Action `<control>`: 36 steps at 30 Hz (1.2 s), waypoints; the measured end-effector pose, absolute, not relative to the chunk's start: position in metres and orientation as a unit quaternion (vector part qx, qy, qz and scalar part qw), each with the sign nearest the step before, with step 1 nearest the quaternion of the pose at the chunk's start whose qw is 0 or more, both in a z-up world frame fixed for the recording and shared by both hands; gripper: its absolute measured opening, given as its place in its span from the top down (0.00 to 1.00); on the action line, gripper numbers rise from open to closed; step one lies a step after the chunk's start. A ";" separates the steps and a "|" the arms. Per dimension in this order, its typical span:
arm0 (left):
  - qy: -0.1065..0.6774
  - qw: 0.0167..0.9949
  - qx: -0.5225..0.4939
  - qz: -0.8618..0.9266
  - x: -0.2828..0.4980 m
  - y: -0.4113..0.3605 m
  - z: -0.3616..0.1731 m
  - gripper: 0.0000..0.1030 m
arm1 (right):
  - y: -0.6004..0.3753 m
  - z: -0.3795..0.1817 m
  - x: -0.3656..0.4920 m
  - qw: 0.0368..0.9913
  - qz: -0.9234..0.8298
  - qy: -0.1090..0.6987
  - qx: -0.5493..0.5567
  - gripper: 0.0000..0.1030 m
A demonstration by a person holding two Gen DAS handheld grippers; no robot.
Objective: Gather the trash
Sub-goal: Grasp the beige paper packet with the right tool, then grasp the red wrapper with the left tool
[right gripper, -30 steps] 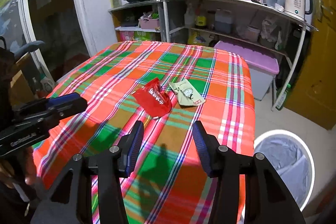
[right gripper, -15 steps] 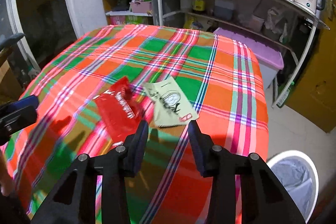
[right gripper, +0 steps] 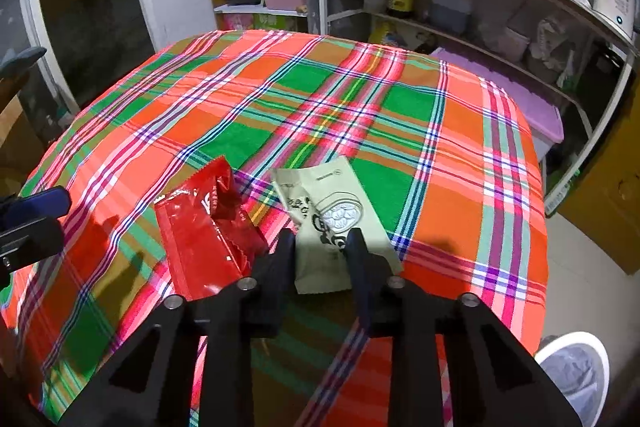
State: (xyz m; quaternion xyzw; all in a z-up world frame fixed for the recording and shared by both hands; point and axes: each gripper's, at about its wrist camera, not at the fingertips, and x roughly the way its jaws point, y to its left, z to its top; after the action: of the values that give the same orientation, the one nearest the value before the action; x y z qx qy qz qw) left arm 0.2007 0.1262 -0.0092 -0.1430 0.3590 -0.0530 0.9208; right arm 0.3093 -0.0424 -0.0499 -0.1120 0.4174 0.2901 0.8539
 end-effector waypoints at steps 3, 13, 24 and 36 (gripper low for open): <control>0.362 0.919 -0.147 -0.057 0.205 0.124 -0.010 0.61 | -0.043 -0.048 0.304 0.851 0.302 0.417 -0.108 0.81; 0.363 0.918 -0.154 -0.040 0.204 0.127 -0.010 0.61 | -0.041 -0.044 0.272 0.832 0.350 0.420 -0.093 0.83; 0.382 0.913 -0.135 -0.045 0.221 0.110 -0.019 0.54 | -0.067 -0.036 0.263 0.844 0.338 0.412 -0.064 0.84; 0.419 0.904 -0.085 -0.034 0.255 0.074 -0.041 0.54 | -0.110 -0.037 0.269 0.854 0.313 0.414 -0.032 0.84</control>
State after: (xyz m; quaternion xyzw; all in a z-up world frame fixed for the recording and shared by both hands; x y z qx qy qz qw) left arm 0.2548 0.0739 -0.0414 -0.0847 0.4186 -0.0337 0.9036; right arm 0.2692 -0.1102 -0.0370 -0.0316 0.4144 0.3130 0.8540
